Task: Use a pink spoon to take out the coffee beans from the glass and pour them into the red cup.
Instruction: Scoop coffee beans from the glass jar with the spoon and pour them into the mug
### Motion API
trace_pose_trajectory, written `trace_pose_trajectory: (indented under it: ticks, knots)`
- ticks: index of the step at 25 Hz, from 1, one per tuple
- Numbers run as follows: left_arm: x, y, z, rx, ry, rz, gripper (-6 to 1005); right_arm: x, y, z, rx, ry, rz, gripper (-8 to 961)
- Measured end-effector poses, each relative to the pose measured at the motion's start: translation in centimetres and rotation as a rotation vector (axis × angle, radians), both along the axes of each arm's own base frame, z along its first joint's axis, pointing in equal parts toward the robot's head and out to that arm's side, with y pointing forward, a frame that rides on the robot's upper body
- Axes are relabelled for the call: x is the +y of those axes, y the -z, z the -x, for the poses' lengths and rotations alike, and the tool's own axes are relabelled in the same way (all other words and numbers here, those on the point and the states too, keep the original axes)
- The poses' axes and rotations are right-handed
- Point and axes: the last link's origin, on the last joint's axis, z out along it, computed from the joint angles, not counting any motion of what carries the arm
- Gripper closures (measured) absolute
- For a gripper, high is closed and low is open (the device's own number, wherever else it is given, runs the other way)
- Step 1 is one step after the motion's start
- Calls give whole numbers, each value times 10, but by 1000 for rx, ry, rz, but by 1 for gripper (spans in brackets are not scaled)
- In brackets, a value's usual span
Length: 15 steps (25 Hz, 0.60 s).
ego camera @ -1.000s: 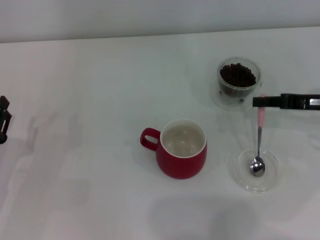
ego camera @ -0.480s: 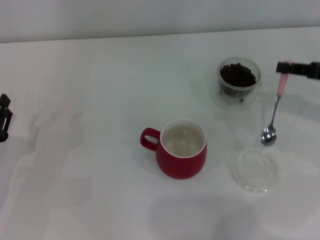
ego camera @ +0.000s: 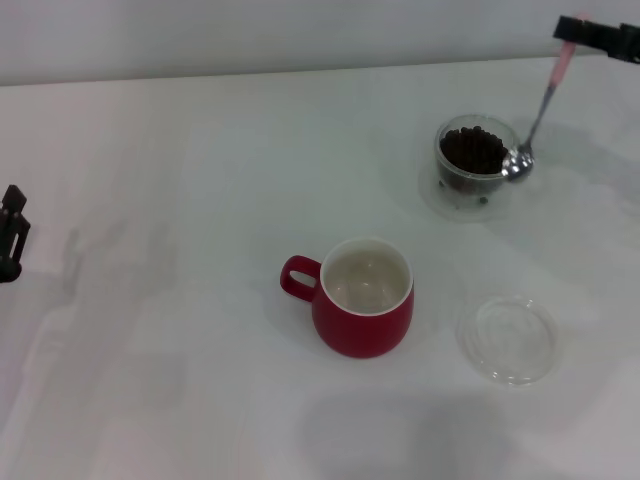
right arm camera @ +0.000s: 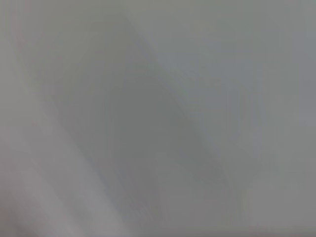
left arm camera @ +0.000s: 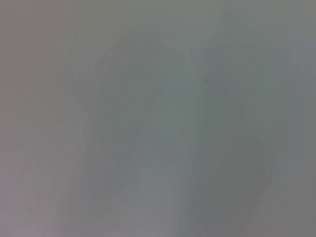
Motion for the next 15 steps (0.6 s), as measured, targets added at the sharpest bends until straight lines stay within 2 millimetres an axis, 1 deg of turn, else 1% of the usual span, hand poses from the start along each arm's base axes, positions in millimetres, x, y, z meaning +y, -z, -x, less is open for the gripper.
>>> trace_pose_trajectory:
  ticks: [5,9,15]
  knots:
    - [-2,1,0,3,2,6,511,21,8,9,-37,14,-61,801]
    - [-3,1,1,4,0,8,509,33,12,10,-85,38,-113,801]
    - [-3,1,3,10,-6,11,510,39,24,7,-155,42,-167,801]
